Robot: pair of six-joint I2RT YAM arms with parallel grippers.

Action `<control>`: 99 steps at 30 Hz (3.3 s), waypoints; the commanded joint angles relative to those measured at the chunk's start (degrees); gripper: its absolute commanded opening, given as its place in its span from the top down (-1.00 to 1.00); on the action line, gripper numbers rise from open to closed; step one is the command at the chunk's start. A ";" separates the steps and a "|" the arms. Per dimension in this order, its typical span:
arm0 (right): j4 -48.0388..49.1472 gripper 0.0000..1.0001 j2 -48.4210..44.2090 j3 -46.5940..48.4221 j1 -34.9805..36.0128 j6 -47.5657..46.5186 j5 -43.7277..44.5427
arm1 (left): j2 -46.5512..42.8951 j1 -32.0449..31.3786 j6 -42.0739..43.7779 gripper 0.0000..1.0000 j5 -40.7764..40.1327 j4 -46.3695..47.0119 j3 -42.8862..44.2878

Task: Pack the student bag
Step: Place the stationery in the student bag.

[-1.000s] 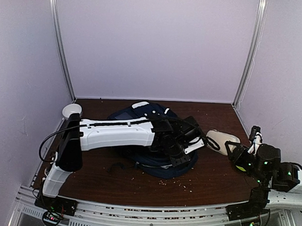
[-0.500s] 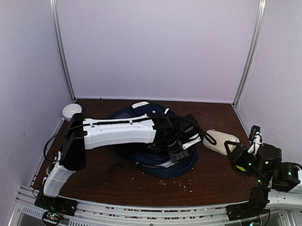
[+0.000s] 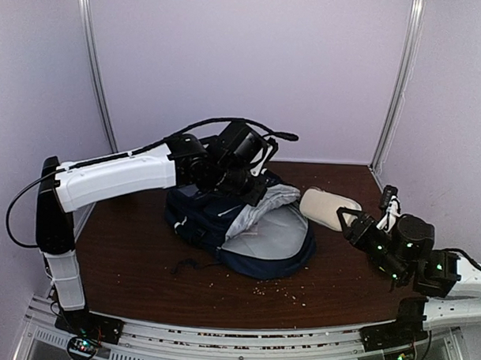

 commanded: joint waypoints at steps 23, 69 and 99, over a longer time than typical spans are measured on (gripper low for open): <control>10.87 0.13 24.21 -3.91 1.25 10.37 -14.10 | -8.09 0.25 -5.58 1.00 -0.13 14.81 -8.54; 26.50 0.20 30.59 0.04 -2.78 14.41 -18.04 | -17.40 -0.89 -1.10 1.00 9.60 32.11 -15.40; 57.54 0.21 72.19 17.42 -12.59 25.62 -21.71 | -20.46 -4.83 -0.30 1.00 18.04 39.09 -20.08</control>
